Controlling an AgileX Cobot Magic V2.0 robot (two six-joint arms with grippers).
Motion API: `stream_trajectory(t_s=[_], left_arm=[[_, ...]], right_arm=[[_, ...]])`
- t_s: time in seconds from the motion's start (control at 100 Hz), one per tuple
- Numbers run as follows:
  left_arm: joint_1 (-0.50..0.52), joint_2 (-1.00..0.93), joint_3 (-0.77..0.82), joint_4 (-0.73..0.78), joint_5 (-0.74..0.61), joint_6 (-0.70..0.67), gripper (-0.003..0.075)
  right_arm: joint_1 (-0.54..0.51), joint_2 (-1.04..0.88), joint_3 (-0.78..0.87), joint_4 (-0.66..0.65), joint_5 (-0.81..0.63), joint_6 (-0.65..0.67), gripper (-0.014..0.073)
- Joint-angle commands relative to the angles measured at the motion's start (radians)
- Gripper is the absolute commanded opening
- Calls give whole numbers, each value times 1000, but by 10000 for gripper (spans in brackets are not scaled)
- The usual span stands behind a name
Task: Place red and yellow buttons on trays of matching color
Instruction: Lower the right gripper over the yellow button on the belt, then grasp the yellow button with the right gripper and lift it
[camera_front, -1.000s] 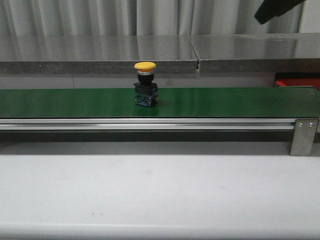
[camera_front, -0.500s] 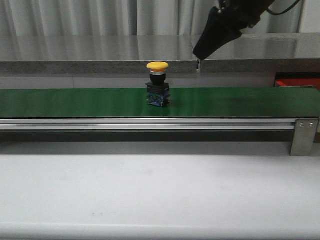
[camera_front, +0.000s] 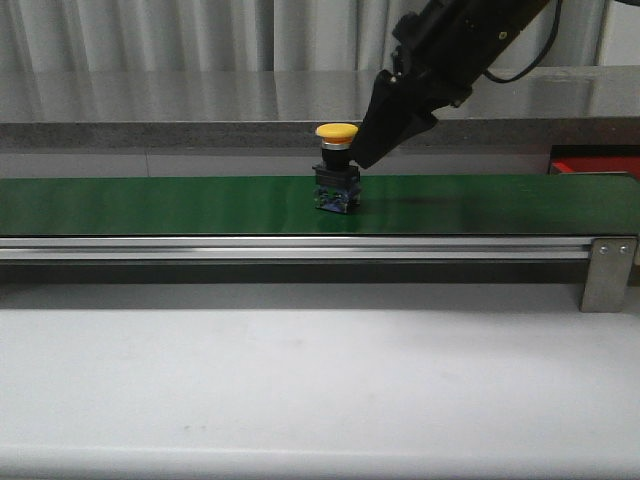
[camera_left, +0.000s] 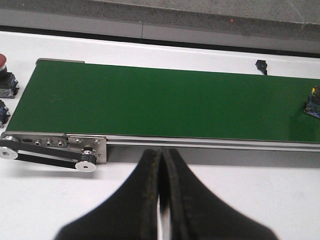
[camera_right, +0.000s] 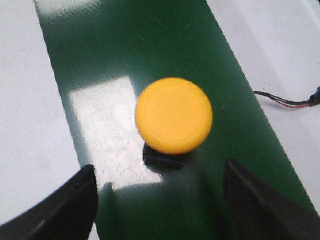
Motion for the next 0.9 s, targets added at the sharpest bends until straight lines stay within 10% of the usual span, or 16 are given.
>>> stream_trajectory(t_s=[0.0,0.56,0.89], left_arm=[[-8,-3,-26,-22,-64,-1,-20],[-8,-3,-26,-22,-64,-1,-20],[-8,-3,-26,-22,-64,-1,-20]], right_arm=[[-2,-40,-22,69,-28,-29,531],[-2,-18,-22,103,-129,-51,517],[-2,-21,-22,48,-96,-50,25]])
